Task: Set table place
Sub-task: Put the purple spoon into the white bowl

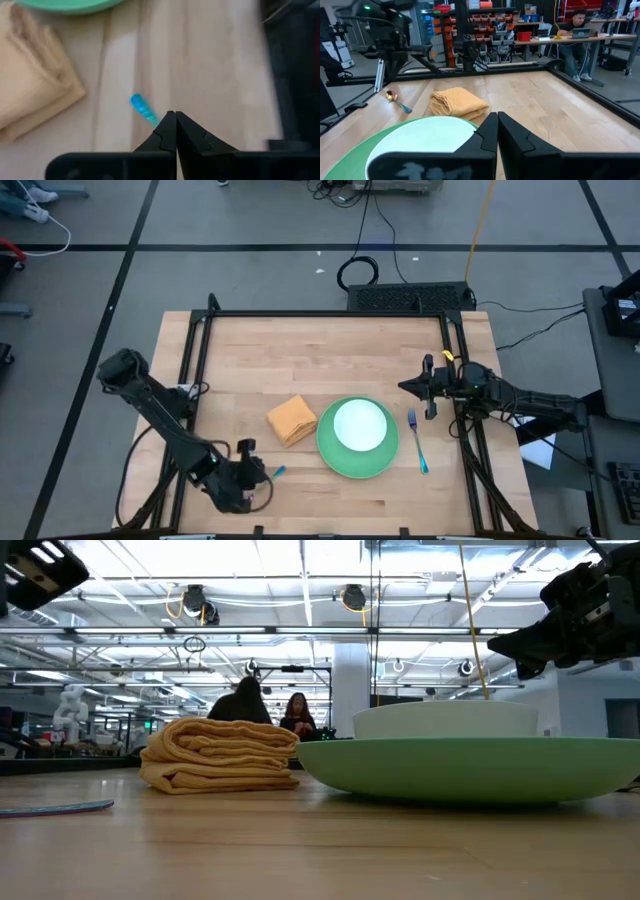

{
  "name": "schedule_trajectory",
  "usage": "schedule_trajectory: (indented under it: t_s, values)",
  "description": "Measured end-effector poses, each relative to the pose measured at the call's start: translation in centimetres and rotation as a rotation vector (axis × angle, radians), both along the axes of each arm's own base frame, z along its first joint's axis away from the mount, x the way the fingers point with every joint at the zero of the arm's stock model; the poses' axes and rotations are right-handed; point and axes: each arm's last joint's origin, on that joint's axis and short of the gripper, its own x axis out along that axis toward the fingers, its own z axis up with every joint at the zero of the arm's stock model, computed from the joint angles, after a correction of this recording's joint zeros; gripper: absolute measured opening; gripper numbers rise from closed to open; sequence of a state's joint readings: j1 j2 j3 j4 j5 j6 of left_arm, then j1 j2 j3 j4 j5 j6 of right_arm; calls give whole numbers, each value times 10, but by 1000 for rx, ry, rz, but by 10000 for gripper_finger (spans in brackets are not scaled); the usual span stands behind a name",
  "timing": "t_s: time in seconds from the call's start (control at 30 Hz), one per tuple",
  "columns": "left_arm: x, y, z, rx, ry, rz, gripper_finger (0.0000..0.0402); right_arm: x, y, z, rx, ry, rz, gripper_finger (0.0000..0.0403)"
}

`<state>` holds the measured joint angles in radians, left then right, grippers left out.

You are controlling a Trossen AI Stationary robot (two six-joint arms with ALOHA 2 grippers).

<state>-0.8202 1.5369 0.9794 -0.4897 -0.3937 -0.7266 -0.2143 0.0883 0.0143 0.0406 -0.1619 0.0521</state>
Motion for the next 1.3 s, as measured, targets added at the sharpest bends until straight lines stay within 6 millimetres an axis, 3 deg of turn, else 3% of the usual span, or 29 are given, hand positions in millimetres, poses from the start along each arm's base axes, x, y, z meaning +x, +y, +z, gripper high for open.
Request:
schedule_trajectory:
  t_s: [0.3,0.43,0.53,0.73,1.03,1.3]
  values:
    - [26,-22,5,124,238,103,2,2,0,-2,6,27,-1,0]
    - [36,-24,10,72,265,122,1,2,0,-3,18,31,-2,0]
    - [42,-17,10,6,298,229,1,2,0,-3,22,31,-2,0]
    - [44,-7,9,-82,380,410,1,2,0,-3,22,32,-3,0]
    - [42,-12,6,-134,403,460,1,2,-1,-3,22,33,-4,0]
    - [46,-20,-16,-121,501,434,1,2,-1,-3,23,35,-5,0]
